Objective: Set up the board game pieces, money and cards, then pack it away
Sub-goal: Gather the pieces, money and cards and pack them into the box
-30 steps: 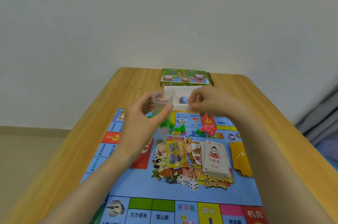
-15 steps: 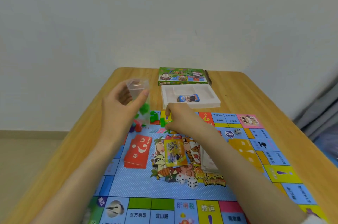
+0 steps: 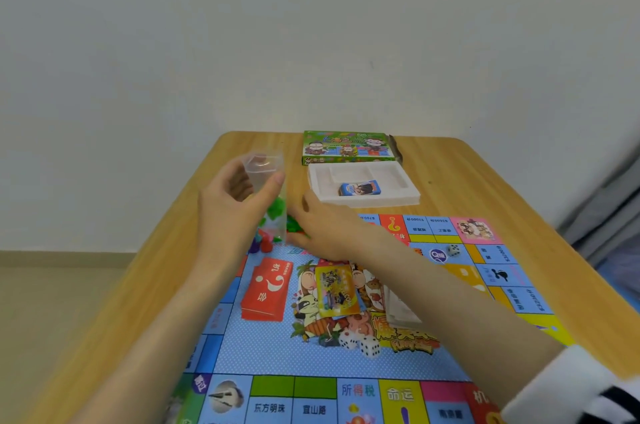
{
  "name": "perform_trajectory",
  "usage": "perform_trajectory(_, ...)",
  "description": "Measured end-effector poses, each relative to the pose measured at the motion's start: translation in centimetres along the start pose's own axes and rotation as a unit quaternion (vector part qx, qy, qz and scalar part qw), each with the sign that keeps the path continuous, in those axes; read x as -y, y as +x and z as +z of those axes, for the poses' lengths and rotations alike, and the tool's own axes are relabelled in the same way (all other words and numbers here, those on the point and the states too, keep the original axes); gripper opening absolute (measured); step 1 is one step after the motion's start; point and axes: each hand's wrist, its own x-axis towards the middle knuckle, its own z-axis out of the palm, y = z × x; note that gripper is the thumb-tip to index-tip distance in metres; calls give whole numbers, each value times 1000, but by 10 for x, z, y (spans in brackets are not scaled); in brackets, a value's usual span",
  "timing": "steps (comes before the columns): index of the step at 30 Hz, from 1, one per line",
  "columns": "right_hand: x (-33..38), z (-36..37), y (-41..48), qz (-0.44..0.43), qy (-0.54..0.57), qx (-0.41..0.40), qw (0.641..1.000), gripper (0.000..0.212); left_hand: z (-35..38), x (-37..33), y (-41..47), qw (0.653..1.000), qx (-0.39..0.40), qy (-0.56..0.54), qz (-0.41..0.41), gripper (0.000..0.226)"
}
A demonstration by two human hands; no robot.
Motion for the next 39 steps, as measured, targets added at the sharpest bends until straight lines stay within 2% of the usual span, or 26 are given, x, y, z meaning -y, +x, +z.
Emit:
perform_trajectory(3,-6,6,-2,-38,-101,-73,991,50,0,-1,0,1000,0,-1,6,23)
perform_trajectory(5,-8,11,-6,-70,-170,-131,974,32,1,0,0,1000,2,-1,9,23)
perform_trajectory(6,-9,13,-7,-79,-154,-151,973,24,1,0,-1,1000,4,-1,10,23)
perform_trajectory(9,-10,13,-5,-97,-49,-138,984,24,2,-1,-2,1000,14,-7,13,23)
perform_trajectory(12,-9,12,-4,-76,-65,-144,985,20,3,-1,-4,1000,22,-12,16,25)
perform_trajectory(19,-9,12,-3,-86,-118,-125,981,30,9,3,-8,999,46,-4,23,25)
perform_trajectory(23,-10,17,-3,-76,-95,-139,983,38,10,5,-9,998,54,3,30,24)
perform_trajectory(28,-10,17,-2,-56,-46,-118,990,34,10,8,-9,998,63,8,27,23)
perform_trajectory(34,-8,15,-3,-68,-89,-106,988,36,10,9,-9,998,62,4,24,23)
perform_trajectory(36,-8,14,-4,-57,-79,-111,989,33,10,9,-8,998,61,2,25,24)
perform_trajectory(39,-7,12,-5,-16,-32,-114,993,40,10,11,-8,998,63,5,24,25)
